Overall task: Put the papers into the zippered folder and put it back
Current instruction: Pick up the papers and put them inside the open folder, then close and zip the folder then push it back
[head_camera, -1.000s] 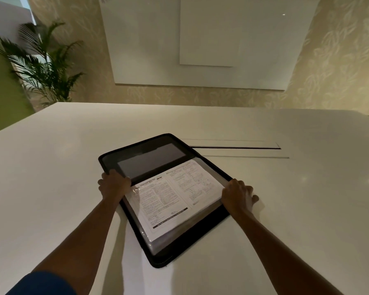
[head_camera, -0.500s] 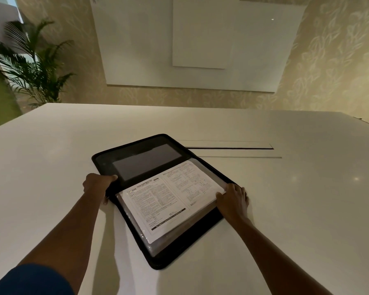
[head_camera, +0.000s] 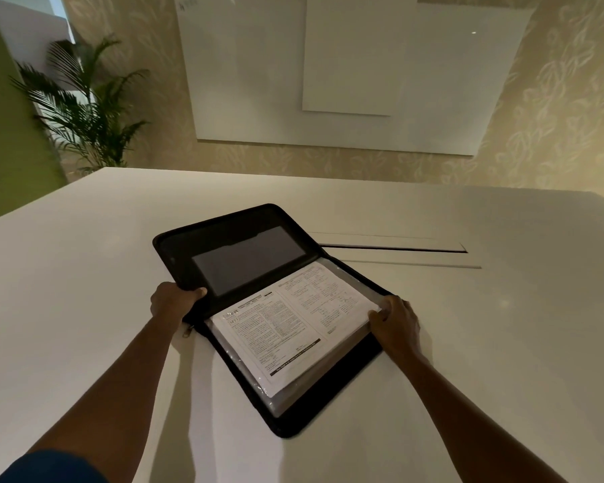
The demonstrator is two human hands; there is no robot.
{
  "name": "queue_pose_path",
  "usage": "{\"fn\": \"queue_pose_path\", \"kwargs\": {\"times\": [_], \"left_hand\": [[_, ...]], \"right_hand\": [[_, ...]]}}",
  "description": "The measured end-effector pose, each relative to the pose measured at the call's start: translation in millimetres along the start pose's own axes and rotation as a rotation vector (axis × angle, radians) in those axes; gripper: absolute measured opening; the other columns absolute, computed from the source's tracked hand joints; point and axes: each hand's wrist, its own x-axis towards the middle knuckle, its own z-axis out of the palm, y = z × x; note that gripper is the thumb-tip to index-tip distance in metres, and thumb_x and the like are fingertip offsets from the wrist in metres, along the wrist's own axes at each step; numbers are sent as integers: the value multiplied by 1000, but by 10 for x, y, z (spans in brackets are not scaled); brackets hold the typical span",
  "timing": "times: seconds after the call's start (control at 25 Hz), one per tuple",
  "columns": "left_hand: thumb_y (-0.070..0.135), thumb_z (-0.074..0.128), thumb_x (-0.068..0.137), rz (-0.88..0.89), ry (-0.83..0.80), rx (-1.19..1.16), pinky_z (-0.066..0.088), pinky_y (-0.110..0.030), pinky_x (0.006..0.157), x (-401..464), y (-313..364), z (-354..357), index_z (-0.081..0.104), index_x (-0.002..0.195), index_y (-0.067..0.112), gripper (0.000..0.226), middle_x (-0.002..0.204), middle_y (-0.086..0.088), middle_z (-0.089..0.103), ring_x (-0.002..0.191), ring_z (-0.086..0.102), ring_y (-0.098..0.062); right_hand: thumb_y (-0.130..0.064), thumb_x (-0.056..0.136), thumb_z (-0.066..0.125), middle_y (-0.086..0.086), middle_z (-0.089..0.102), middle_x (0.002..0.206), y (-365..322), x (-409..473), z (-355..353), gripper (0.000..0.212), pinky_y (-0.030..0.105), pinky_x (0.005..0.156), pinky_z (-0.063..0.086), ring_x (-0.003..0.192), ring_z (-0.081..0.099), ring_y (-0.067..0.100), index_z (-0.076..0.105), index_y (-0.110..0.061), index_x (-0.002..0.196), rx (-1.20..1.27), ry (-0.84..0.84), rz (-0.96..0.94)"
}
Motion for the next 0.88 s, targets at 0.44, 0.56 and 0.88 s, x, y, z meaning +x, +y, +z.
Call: {"fn": "queue_pose_path", "kwargs": {"times": [0.44, 0.56, 0.88], "left_hand": [[26, 81, 77, 134, 280, -147, 50, -51, 85, -452, 17, 100, 55, 107, 0, 48, 103, -22, 66, 99, 61, -44], [25, 80, 76, 171, 340, -181, 49, -48, 81, -584, 23, 159, 53, 98, 4, 40, 92, -17, 65, 90, 61, -41], [22, 77, 76, 281, 388, -249, 41, -34, 65, -977, 66, 335, 44, 86, 13, 36, 66, 2, 52, 60, 51, -26]], "right_hand": [[-22, 83, 69, 9, 61, 121, 22, 249, -5, 38, 30, 85, 44, 107, 57, 23, 58, -9, 117, 180, 0, -104], [-22, 83, 70, 7, 60, 122, 33, 236, 21, 38, 29, 90, 43, 111, 57, 23, 59, -11, 117, 204, -4, -102], [-23, 82, 72, 4, 63, 112, 84, 222, 44, 30, 31, 84, 50, 101, 59, 18, 60, -13, 107, 217, 13, -148]]}}
